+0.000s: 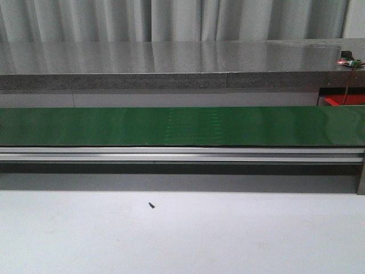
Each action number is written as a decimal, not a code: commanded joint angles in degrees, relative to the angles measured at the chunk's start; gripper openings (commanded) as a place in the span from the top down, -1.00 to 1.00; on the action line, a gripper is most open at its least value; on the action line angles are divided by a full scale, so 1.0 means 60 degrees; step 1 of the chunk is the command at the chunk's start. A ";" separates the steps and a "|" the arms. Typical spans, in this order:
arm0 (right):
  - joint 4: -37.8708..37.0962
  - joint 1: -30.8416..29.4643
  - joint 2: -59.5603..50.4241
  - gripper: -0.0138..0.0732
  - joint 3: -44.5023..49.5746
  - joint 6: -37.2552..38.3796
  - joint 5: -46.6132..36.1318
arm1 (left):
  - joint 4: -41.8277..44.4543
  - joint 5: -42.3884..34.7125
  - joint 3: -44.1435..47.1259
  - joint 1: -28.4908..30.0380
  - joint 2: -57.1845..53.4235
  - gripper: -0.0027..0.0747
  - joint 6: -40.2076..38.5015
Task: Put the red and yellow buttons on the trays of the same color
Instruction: 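Lower the left gripper onto a red button and grasp it, then place the red button on the belt behind the yellow one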
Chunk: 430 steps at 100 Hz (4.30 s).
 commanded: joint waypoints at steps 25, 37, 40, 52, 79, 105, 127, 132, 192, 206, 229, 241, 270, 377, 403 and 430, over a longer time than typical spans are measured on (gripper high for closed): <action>0.0103 0.0027 -0.0005 0.84 -0.0254 -0.0068 -0.0660 | -0.0071 -0.1160 -0.0280 0.0030 0.0172 -0.53 -0.0381; 0.0103 0.0027 -0.0005 0.84 -0.0254 -0.0068 -0.0660 | -0.0088 -0.1221 -0.0280 0.0161 0.0357 -0.53 -0.0493; 0.0103 0.0027 -0.0005 0.84 -0.0254 -0.0068 -0.0660 | -0.0088 -0.1221 -0.0280 0.0224 0.0430 -0.53 -0.0593; 0.0103 0.0027 -0.0005 0.84 -0.0254 -0.0068 -0.0660 | -0.0088 -0.1221 -0.0280 0.0423 0.0659 -0.53 -0.0614; 0.0103 0.0027 -0.0005 0.84 -0.0254 -0.0068 -0.0660 | -0.0088 -0.1497 -0.0280 0.0495 0.0761 -0.53 -0.0614; 0.0103 0.0027 -0.0005 0.84 -0.0254 -0.0068 -0.0660 | -0.0088 -0.1844 -0.0280 0.0495 0.0951 -0.53 -0.0596; 0.0103 0.0027 -0.0005 0.84 -0.0254 -0.0068 -0.0660 | -0.0088 -0.2121 -0.0293 0.0457 0.1260 -0.53 -0.0596; 0.0103 0.0027 -0.0005 0.84 -0.0254 -0.0068 -0.0660 | -0.0106 -0.2140 -0.0293 0.0457 0.1300 -0.53 -0.0596; 0.0103 0.0027 -0.0005 0.84 -0.0254 -0.0068 -0.0660 | -0.0125 -0.2311 -0.0293 0.0451 0.1412 0.51 -0.0596; 0.0103 0.0027 -0.0005 0.84 -0.0254 -0.0068 -0.0660 | -0.0125 -0.2294 -0.0293 0.0451 0.1412 0.55 -0.0596; 0.0103 0.0027 -0.0005 0.84 -0.0254 -0.0068 -0.0660 | -0.0125 -0.1906 -0.0293 0.0451 0.1209 0.55 -0.0596; 0.0103 0.0027 -0.0005 0.84 -0.0254 -0.0068 -0.0660 | -0.0060 -0.1765 -0.0159 0.0451 0.0924 0.55 -0.0596; 0.0103 0.0027 -0.0005 0.84 -0.0254 -0.0068 -0.0660 | 0.0240 -0.1908 0.0678 0.0451 -0.0143 0.55 -0.0596; 0.0103 0.0027 -0.0005 0.84 -0.0254 -0.0068 -0.0660 | 0.0806 -0.0791 0.1160 0.0451 -0.2850 0.55 -0.0596; 0.0103 0.0027 -0.0005 0.84 -0.0254 -0.0068 -0.0660 | 0.0828 -0.0811 0.0996 -0.0631 -0.2870 0.55 -0.0283; 0.0103 0.0027 -0.0005 0.84 -0.0254 -0.0068 -0.0660 | 0.0810 -0.0790 0.0665 -0.1663 -0.2723 0.55 -0.0283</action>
